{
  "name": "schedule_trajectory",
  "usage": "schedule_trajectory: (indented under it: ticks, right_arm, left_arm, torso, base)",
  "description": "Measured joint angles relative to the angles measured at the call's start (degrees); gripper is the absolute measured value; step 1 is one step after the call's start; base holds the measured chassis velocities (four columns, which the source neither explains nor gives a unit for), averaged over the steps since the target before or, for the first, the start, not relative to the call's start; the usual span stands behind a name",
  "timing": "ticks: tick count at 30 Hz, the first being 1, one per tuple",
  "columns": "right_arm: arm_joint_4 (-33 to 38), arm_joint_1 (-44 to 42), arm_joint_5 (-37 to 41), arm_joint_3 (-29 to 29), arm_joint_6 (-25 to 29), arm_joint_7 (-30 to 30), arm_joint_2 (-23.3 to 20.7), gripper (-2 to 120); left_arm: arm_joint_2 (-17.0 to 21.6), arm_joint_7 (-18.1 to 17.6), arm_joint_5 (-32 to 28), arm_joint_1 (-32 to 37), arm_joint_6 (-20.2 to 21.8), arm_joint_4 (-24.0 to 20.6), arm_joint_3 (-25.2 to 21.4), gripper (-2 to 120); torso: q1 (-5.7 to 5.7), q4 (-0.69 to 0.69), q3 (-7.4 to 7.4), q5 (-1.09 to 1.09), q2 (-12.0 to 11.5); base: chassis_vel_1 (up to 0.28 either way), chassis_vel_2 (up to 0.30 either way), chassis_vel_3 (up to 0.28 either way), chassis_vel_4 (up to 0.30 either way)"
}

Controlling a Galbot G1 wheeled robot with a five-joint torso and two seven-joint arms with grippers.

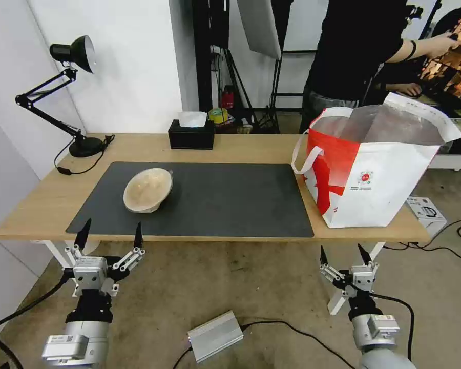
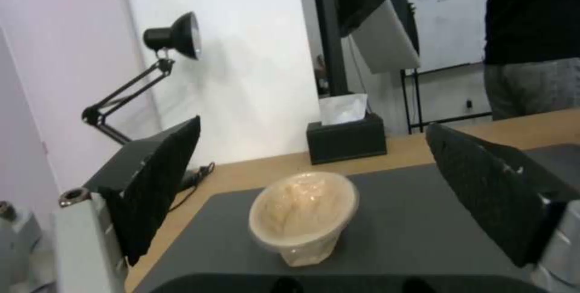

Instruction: Pick up the trash from the table and place it into the takeout bag.

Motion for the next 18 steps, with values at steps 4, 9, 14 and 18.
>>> schedule_trajectory:
  ticks: [4,9,14,18]
  right_arm:
    - [-0.02,0.23,0.0,-0.27,0.0,0.01,-0.02,97]
    - [-0.17,1.69,0.06,-1.6,-0.09,0.0,-0.58,97]
    - [-0.26,2.07,0.1,-2.09,-0.22,-0.09,-0.85,97]
    - [-0.21,2.08,0.08,-2.13,-0.32,-0.14,-0.86,97]
  left_arm:
    - [1.56,0.07,-0.09,-0.06,0.01,-0.45,0.07,100]
    - [5.67,1.38,-0.31,-0.37,0.08,-0.61,-1.01,100]
    - [11.18,2.95,-0.63,-1.35,-0.34,1.19,-1.4,100]
    - [16.53,4.66,-0.95,-2.24,-1.67,3.99,-1.38,100]
  torso:
    - [0.0,0.0,0.0,0.0,0.0]
    - [0.0,0.01,0.0,0.0,0.0]
    - [0.0,0.0,0.0,0.0,0.0]
    - [0.0,-0.01,0.0,0.0,0.0]
  base:
    - [0.0,0.0,0.0,0.0]
    - [0.0,0.0,0.0,0.0]
    - [0.0,0.0,0.0,0.0]
    - [0.0,0.0,0.0,0.0]
